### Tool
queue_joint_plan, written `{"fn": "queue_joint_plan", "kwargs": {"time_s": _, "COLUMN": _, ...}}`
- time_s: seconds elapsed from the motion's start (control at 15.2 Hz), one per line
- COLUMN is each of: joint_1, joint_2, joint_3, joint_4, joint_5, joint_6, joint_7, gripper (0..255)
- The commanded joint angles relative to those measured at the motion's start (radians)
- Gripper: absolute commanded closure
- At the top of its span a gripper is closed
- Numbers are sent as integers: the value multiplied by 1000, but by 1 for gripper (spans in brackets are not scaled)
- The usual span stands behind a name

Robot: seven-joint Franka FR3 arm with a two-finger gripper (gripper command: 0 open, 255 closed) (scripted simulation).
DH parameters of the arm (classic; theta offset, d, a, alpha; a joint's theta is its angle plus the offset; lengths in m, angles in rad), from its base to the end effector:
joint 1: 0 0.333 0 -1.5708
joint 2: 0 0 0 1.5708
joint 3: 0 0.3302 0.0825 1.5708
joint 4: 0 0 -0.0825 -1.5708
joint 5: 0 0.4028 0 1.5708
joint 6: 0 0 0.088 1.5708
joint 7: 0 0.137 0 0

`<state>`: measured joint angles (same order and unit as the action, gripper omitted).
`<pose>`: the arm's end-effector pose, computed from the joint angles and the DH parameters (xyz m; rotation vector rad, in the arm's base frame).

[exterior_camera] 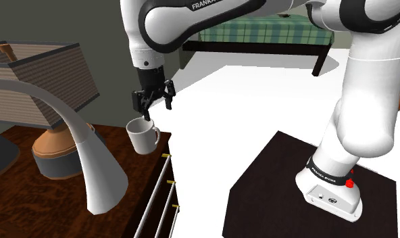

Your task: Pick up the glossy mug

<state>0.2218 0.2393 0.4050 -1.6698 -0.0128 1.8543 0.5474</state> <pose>0.5326 0.3624 0.4482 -3.0891 -0.1152 0.1155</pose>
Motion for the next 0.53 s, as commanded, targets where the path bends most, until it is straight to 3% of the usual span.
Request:
{"fn": "queue_joint_plan", "kwargs": {"time_s": 0.0, "joint_1": 29, "joint_2": 87, "joint_3": 3, "joint_4": 96, "joint_5": -33, "joint_6": -8, "joint_7": 37, "gripper": 0}}
{"fn": "queue_joint_plan", "kwargs": {"time_s": 0.46, "joint_1": 37, "joint_2": 120, "joint_3": -2, "joint_4": 57, "joint_5": -46, "joint_6": 62, "joint_7": 44, "gripper": 0}}
